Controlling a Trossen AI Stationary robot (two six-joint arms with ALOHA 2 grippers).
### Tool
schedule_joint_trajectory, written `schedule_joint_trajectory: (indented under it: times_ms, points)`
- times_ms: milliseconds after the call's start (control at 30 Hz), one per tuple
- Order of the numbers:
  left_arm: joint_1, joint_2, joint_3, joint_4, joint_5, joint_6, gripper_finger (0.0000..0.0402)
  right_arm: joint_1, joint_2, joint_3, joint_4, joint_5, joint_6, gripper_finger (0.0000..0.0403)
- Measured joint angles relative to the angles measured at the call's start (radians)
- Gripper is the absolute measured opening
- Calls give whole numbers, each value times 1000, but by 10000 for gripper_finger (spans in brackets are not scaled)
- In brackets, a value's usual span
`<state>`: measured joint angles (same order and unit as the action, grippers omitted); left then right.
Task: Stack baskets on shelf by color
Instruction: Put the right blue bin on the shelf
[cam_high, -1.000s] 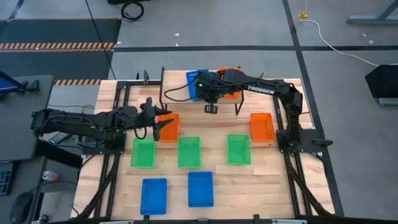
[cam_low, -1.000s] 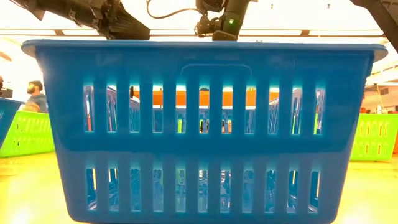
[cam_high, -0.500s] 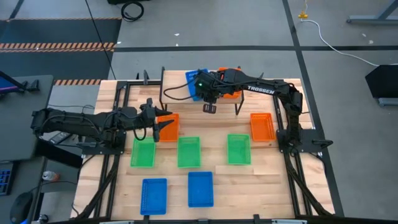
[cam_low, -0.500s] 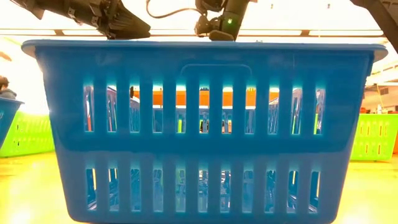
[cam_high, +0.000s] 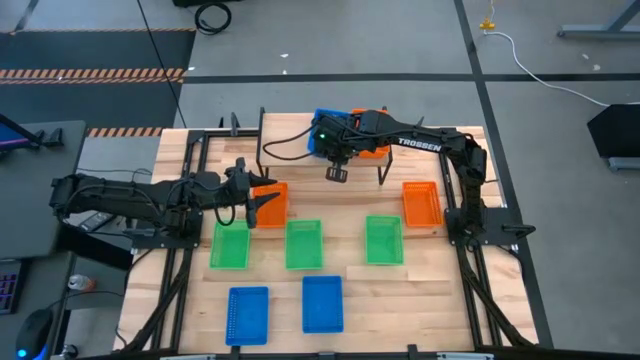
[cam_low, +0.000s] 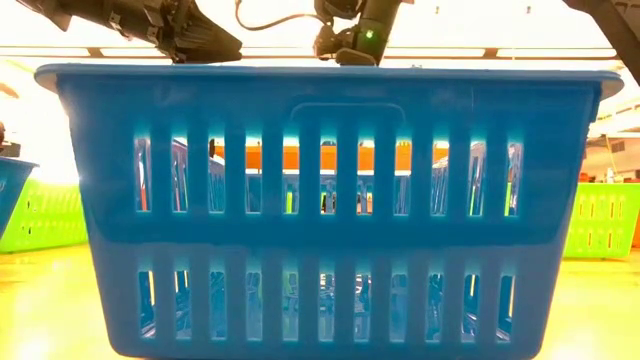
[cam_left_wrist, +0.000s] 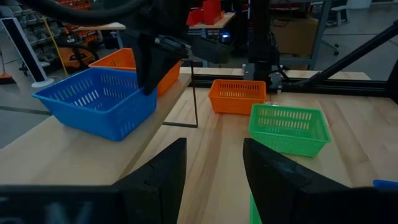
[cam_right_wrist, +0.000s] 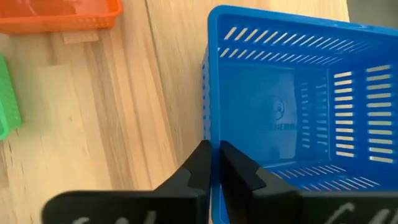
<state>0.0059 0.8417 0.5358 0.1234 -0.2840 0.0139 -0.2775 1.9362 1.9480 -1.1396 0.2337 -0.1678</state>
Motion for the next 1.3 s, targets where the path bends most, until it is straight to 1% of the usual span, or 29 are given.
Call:
schedule_joint_trajectory:
  times_ms: [133, 233, 333, 500, 633, 833, 967, 1100, 1300]
  points:
    - [0, 0, 0, 0, 0, 0, 167, 0, 0, 0, -5, 0, -62, 70]
    - [0, 0, 0, 0, 0, 0, 167, 0, 0, 0, -22, 0, -101, 72]
    - [0, 0, 0, 0, 0, 0, 167, 0, 0, 0, -40, 0, -137, 59]
    - [0, 0, 0, 0, 0, 0, 167, 0, 0, 0, -41, 1, -151, 20]
    - [0, 0, 0, 0, 0, 0, 167, 0, 0, 0, -42, 1, -153, 16]
    - [0, 0, 0, 0, 0, 0, 167, 0, 0, 0, -46, -2, -149, 47]
    - [0, 0, 0, -1, 0, 0, 167, 0, 0, 0, -46, 13, -141, 50]
    - [0, 0, 0, -1, 0, 0, 167, 0, 0, 0, -46, 64, -144, 53]
    - [0, 0, 0, -1, 0, 0, 167, 14, -9, 14, -59, 68, -145, 75]
